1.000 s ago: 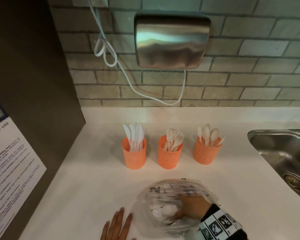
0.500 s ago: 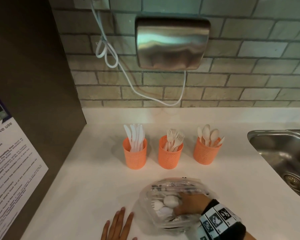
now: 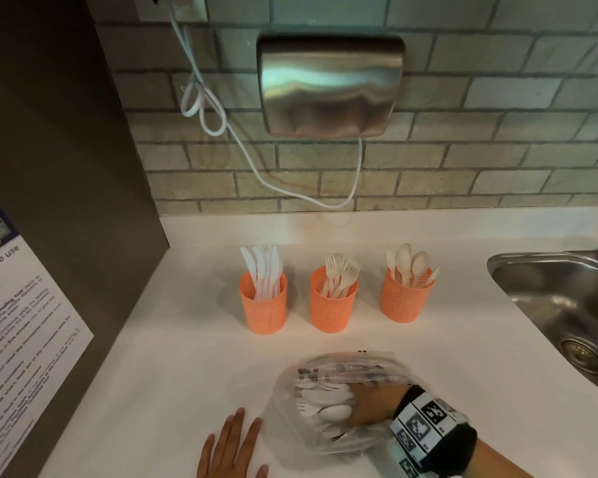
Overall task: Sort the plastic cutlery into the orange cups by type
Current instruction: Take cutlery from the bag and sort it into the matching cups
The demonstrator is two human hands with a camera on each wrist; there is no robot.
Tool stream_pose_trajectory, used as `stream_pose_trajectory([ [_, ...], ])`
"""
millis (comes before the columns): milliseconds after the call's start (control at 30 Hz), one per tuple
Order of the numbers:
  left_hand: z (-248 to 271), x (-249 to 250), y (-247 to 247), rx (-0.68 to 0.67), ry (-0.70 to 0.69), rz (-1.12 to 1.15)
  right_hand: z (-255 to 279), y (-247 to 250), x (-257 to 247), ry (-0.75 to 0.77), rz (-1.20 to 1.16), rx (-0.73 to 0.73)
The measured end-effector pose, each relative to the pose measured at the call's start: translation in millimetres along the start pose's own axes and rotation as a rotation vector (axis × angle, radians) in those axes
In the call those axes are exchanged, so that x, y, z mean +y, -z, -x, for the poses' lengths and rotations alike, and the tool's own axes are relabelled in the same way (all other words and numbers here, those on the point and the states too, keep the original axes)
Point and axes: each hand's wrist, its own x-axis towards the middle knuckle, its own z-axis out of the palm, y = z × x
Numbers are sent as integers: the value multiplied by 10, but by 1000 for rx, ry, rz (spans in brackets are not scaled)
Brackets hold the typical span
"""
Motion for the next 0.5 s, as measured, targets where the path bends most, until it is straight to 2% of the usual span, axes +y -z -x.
stream_pose_trajectory([
  [133, 7, 8, 19, -1, -2, 11, -60, -56, 43, 11, -56, -40],
  [367, 4, 10, 33, -40, 10, 21, -228, -74, 247, -144, 43, -28],
  [500, 7, 20, 51, -22, 3, 13, -161, -94, 194, -110, 80, 3],
])
